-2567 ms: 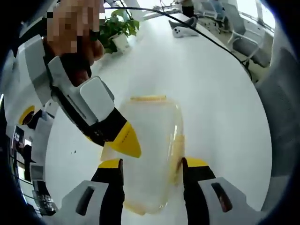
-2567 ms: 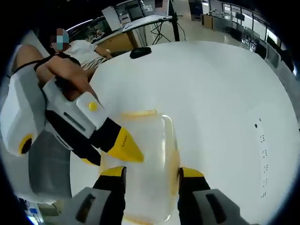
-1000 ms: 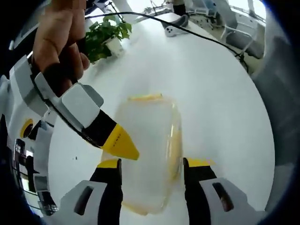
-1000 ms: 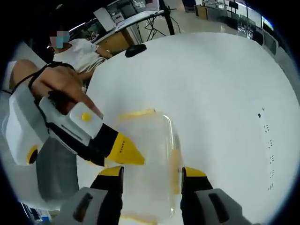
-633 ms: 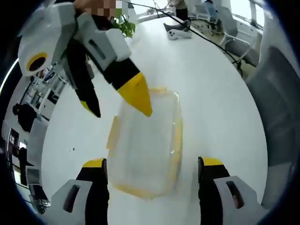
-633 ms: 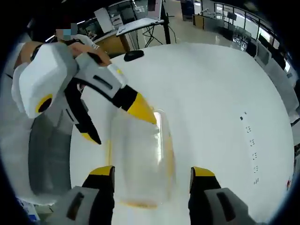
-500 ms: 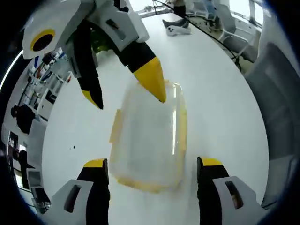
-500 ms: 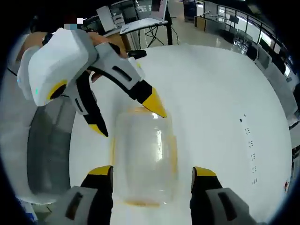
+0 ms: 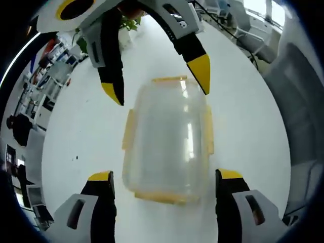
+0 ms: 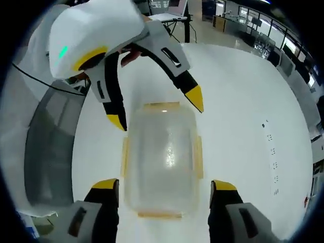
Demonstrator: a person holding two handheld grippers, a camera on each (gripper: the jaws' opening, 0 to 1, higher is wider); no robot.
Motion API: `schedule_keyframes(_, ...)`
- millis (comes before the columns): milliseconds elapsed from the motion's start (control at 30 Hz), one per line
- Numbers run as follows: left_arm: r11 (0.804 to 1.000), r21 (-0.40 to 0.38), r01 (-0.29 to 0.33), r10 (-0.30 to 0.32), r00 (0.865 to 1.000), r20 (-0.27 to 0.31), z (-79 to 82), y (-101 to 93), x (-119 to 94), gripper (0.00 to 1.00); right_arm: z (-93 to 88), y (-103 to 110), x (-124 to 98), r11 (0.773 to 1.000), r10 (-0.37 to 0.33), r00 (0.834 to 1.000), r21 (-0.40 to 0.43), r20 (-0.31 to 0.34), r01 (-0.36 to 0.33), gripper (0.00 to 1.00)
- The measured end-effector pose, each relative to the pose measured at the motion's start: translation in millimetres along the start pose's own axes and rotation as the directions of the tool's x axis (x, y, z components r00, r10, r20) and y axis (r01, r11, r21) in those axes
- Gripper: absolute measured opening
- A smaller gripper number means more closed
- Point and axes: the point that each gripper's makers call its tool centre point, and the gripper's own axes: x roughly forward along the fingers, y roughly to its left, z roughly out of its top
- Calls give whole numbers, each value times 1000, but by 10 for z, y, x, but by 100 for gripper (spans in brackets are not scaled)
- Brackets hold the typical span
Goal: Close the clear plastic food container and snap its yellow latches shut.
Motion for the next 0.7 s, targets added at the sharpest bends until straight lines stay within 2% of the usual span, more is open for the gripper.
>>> schedule_keyframes(467,999,0,41,-41,999,-18,-40,-14,88,83,-117,37,103,1000,-22,1000,-17,-13,22,78)
schedule_keyframes(700,999,-3,34,-34,999,-24,-19,-17,166,81,-224,53,159,1000,-17,1000,14,-13,18,80)
